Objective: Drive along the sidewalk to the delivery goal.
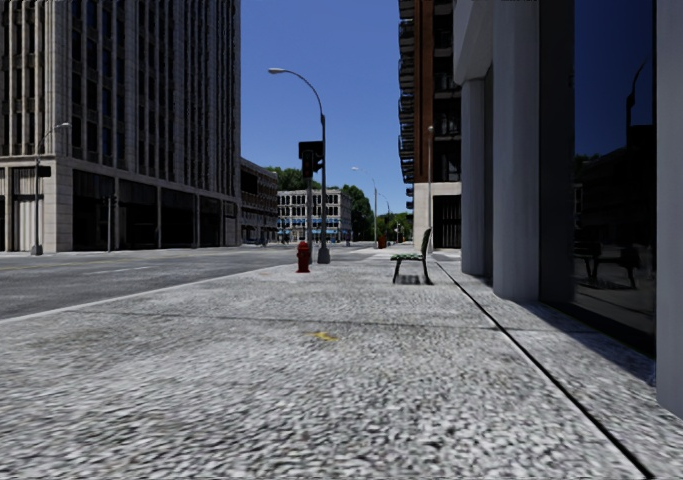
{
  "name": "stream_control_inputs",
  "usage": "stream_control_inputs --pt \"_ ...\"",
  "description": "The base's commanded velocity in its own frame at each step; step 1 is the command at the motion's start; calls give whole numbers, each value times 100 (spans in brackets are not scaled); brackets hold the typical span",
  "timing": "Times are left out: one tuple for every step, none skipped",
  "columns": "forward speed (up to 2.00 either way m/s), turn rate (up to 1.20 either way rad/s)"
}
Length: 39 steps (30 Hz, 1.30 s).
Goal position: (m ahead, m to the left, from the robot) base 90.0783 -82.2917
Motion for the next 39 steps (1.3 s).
stream_control_inputs --pt "200 0" --pt "200 0" --pt "200 0" --pt "200 0" --pt "200 0" --pt "200 0" --pt "200 0" --pt "200 0" --pt "200 0" --pt "200 0" --pt "200 0" --pt "200 0" --pt "200 0" --pt "200 0" --pt "200 0" --pt "200 0" --pt "200 0" --pt "200 0" --pt "200 0" --pt "200 0" --pt "200 0" --pt "200 0" --pt "200 0" --pt "200 0" --pt "200 0" --pt "200 0" --pt "200 0" --pt "200 0" --pt "200 0" --pt "200 0" --pt "200 0" --pt "200 0" --pt "200 0" --pt "200 0" --pt "200 0" --pt "200 0" --pt "200 0" --pt "200 0" --pt "200 0"
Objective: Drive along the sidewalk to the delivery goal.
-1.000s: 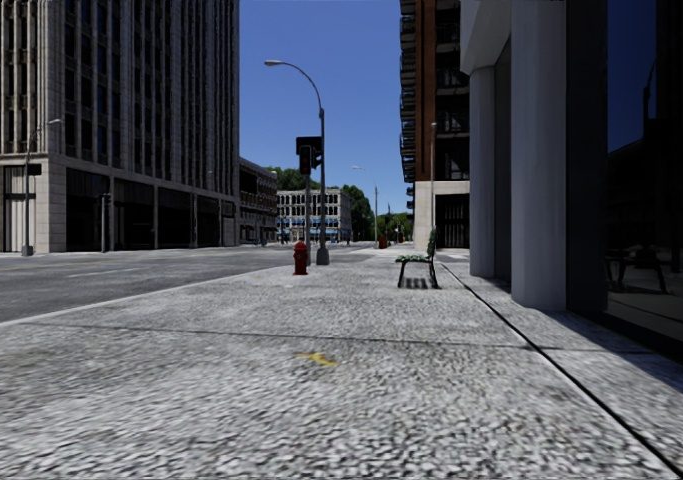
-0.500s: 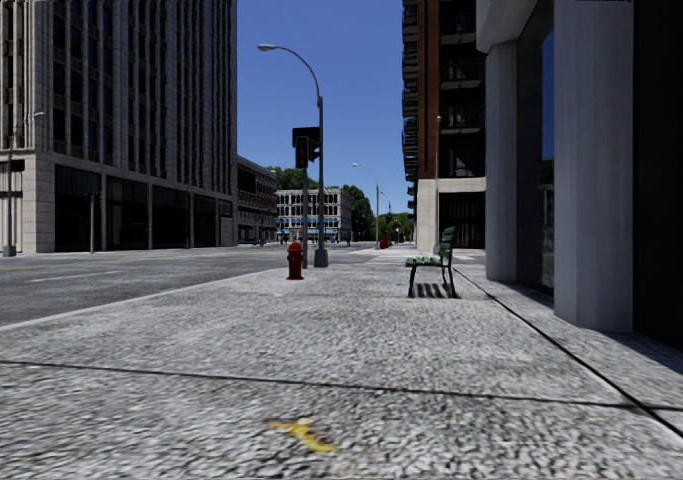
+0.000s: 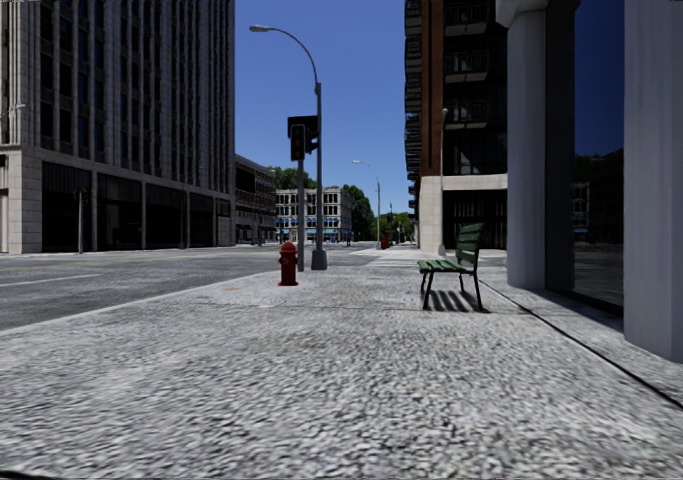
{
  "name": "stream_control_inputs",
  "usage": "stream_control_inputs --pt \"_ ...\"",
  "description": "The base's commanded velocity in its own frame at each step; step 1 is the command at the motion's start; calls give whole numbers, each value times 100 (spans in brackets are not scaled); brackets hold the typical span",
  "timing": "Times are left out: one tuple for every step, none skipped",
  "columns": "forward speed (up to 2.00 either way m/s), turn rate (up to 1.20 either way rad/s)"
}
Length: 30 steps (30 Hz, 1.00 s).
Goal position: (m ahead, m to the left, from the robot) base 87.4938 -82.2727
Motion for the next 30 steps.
stream_control_inputs --pt "200 0" --pt "200 0" --pt "200 0" --pt "200 0" --pt "200 0" --pt "200 0" --pt "200 0" --pt "200 0" --pt "200 0" --pt "200 0" --pt "200 0" --pt "200 0" --pt "200 0" --pt "200 0" --pt "200 0" --pt "200 0" --pt "200 0" --pt "200 0" --pt "200 0" --pt "200 0" --pt "200 0" --pt "200 0" --pt "200 0" --pt "200 0" --pt "200 0" --pt "200 0" --pt "200 -2" --pt "200 -8" --pt "200 -10" --pt "200 -10"
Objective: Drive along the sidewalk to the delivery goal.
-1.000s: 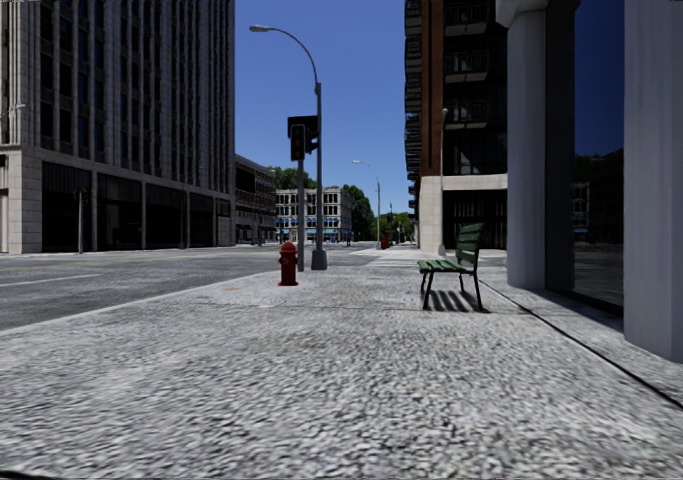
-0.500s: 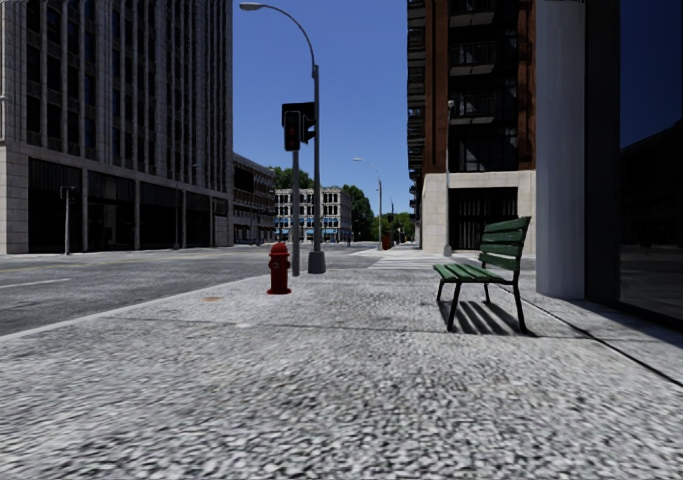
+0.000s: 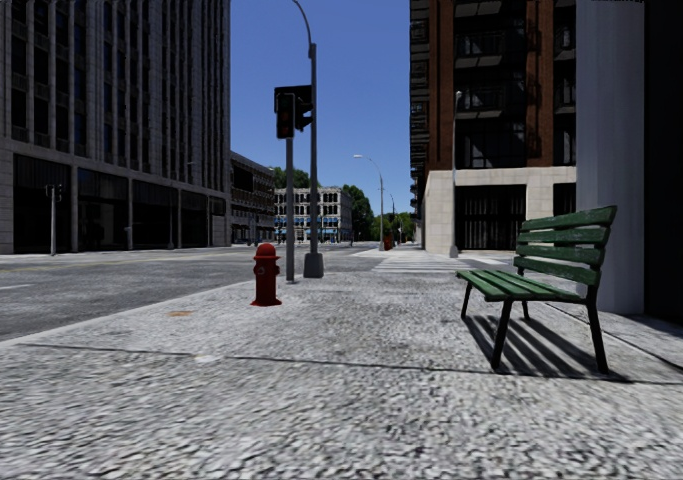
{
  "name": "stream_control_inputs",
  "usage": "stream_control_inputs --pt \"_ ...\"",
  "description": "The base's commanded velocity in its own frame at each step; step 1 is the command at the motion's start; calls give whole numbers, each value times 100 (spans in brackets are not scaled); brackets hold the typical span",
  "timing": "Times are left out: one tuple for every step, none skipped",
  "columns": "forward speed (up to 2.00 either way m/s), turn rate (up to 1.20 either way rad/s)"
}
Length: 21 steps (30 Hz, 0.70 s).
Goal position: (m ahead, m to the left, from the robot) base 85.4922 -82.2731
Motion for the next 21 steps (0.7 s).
stream_control_inputs --pt "200 -12" --pt "200 -13" --pt "200 -16" --pt "200 -18" --pt "200 -18" --pt "200 -22" --pt "200 -26" --pt "200 -27" --pt "200 -28" --pt "200 -28" --pt "200 -28" --pt "200 -28" --pt "200 -28" --pt "200 -28" --pt "200 -28" --pt "200 -28" --pt "200 -30" --pt "200 -33" --pt "200 -34" --pt "200 -34" --pt "200 -35"
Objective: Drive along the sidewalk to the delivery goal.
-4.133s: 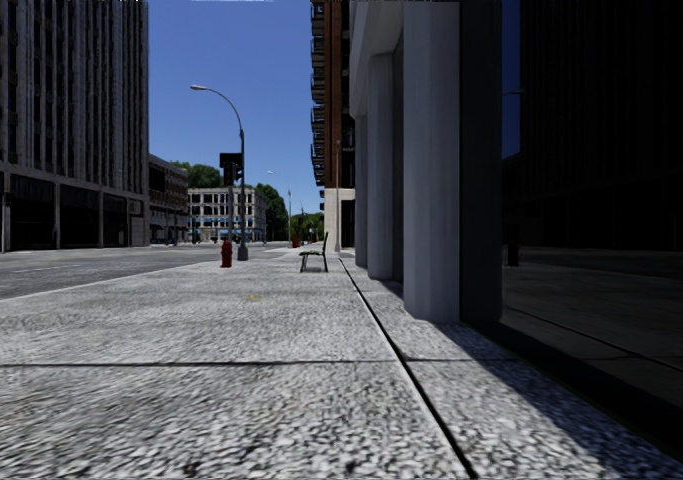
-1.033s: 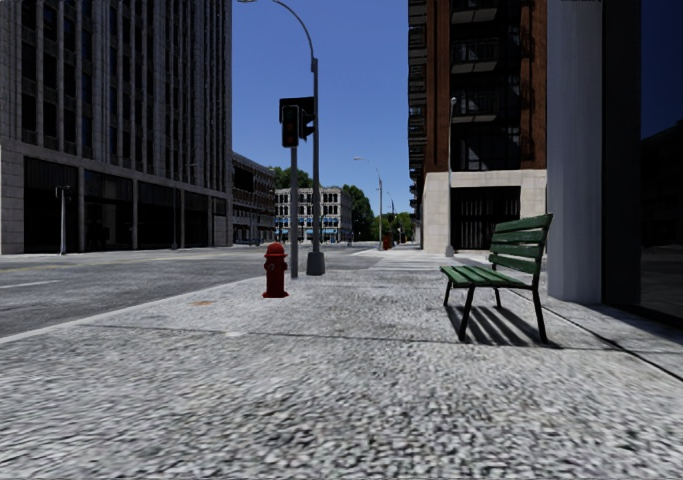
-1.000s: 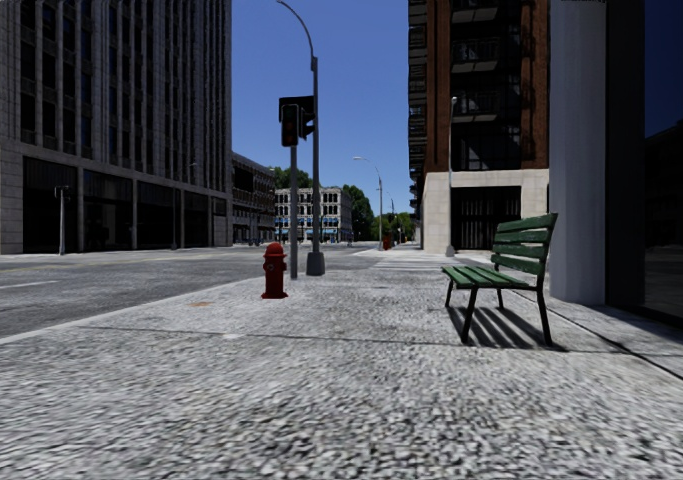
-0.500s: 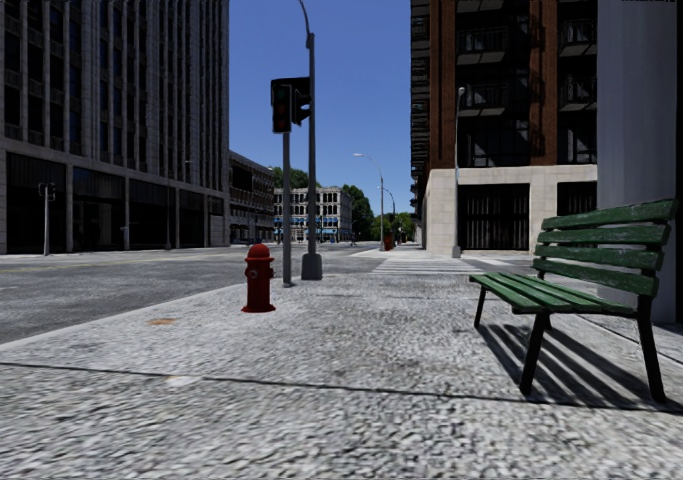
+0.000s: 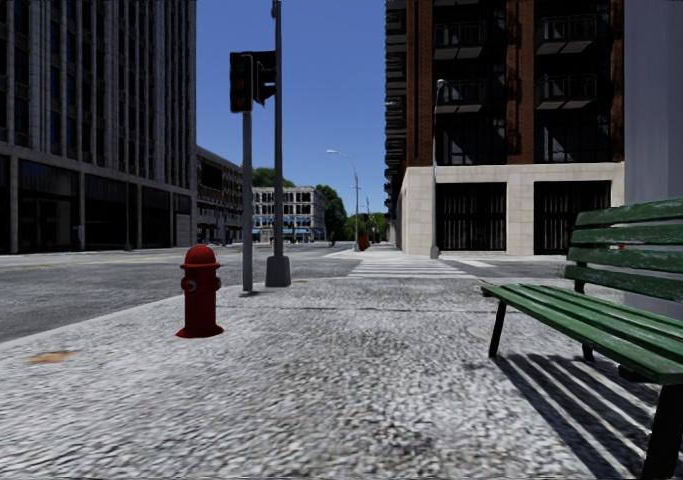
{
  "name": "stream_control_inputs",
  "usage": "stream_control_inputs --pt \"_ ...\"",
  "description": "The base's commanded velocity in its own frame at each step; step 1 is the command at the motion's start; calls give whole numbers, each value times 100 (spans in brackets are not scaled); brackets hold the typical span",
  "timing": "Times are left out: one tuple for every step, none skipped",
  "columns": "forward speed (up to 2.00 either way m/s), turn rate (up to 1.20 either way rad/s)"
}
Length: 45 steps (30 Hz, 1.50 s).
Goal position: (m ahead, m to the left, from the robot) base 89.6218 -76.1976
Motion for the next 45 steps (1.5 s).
stream_control_inputs --pt "200 -35" --pt "200 -35" --pt "200 -35" --pt "200 -35" --pt "200 -35" --pt "200 -35" --pt "200 -35" --pt "200 -35" --pt "200 -35" --pt "200 -35" --pt "200 -35" --pt "200 -35" --pt "200 -35" --pt "200 -32" --pt "200 -31" --pt "200 -31" --pt "200 -31" --pt "200 -31" --pt "200 -31" --pt "200 -31" --pt "200 -31" --pt "200 -31" --pt "200 -31" --pt "200 -31" --pt "200 -31" --pt "200 -31" --pt "200 -31" --pt "200 0" --pt "200 0" --pt "200 0" --pt "200 0" --pt "200 0" --pt "200 0" --pt "200 0" --pt "200 0" --pt "200 0" --pt "200 0" --pt "200 0" --pt "200 0" --pt "200 0" --pt "200 0" --pt "200 0" --pt "200 0" --pt "200 0" --pt "200 0"
